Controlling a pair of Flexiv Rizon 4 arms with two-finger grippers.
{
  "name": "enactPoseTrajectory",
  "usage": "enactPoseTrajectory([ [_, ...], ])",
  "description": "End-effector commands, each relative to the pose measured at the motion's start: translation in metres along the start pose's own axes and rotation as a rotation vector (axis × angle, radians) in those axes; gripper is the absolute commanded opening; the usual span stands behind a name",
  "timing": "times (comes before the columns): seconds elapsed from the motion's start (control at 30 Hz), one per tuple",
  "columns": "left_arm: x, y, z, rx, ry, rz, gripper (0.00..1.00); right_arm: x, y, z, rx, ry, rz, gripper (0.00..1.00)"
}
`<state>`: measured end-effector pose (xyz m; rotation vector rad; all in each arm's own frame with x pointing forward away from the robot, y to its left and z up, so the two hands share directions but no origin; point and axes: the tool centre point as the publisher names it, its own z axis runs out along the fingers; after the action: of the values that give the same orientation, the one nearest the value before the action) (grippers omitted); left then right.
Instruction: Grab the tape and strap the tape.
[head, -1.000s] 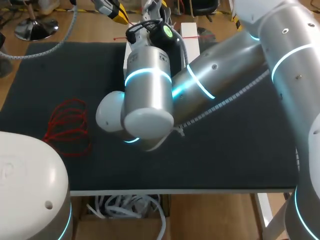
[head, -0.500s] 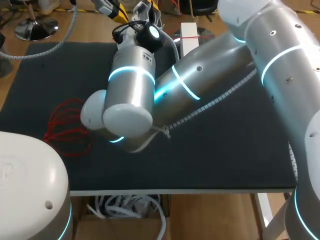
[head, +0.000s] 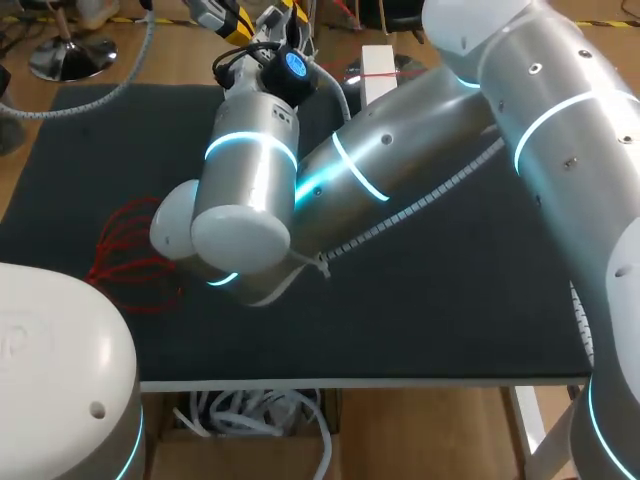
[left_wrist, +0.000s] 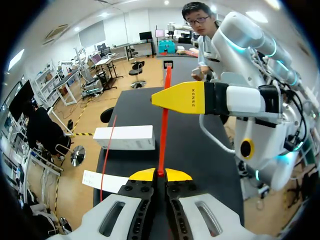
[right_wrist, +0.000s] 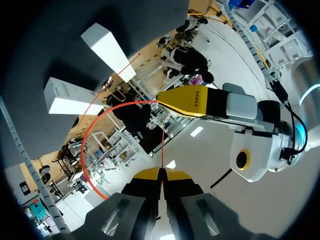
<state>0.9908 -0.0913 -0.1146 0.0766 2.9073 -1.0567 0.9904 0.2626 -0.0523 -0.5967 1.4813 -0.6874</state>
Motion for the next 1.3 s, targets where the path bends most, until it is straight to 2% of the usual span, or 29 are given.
enactPoseTrajectory([
  [0.03, -0.001, 0.000, -0.001, -0.004, 0.003, 0.000, 0.00, -0.002, 0.003, 0.001, 0.003, 0.005, -0.006, 0.00],
  [1.3, -0.001, 0.000, -0.001, -0.004, 0.003, 0.000, 0.00, -0.005, 0.030, 0.002, -0.020, 0.021, -0.044, 0.00],
])
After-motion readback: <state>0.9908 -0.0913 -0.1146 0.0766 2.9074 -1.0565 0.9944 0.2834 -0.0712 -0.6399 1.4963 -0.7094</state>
